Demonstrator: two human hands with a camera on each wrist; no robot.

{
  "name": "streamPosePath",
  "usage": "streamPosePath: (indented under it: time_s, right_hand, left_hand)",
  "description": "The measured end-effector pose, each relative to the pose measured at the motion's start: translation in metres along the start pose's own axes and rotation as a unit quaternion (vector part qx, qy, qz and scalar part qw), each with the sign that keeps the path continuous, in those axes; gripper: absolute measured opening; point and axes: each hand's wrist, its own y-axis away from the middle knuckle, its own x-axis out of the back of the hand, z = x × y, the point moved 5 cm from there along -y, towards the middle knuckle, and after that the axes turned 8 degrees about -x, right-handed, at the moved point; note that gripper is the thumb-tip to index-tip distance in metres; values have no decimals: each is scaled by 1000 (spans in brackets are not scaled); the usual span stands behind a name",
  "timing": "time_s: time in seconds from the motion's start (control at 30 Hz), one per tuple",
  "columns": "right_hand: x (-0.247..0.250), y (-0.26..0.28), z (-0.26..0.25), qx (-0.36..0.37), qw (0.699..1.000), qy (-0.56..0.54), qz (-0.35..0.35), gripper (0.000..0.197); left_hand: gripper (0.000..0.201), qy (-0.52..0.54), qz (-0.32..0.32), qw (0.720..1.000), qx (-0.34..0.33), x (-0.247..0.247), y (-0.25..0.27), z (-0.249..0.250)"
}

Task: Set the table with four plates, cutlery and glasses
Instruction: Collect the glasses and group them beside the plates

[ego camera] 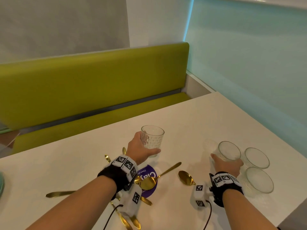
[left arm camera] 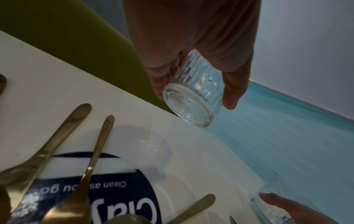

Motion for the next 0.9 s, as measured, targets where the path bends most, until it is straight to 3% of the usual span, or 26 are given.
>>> streamPosePath:
  time_s: [0.27, 0.47, 0.7, 0.9]
  right_hand:
    - [1, 11, -4, 32, 999, 14, -27, 83]
    - [-15, 62, -15, 98, 989, 8, -113, 78]
    - [-35, 180, -8, 202, 945, 56, -250, 67]
    - [-55, 315, 51, 209, 903, 113, -357, 70]
  left_hand:
    - [84, -4, 4, 1000, 20, 8, 10, -16]
    - [81, 23, 15, 1000, 6, 33, 35, -20]
    - [84, 76, 48, 996, 5, 93, 89, -53]
    - [88, 69, 75, 995, 21, 168, 157, -121]
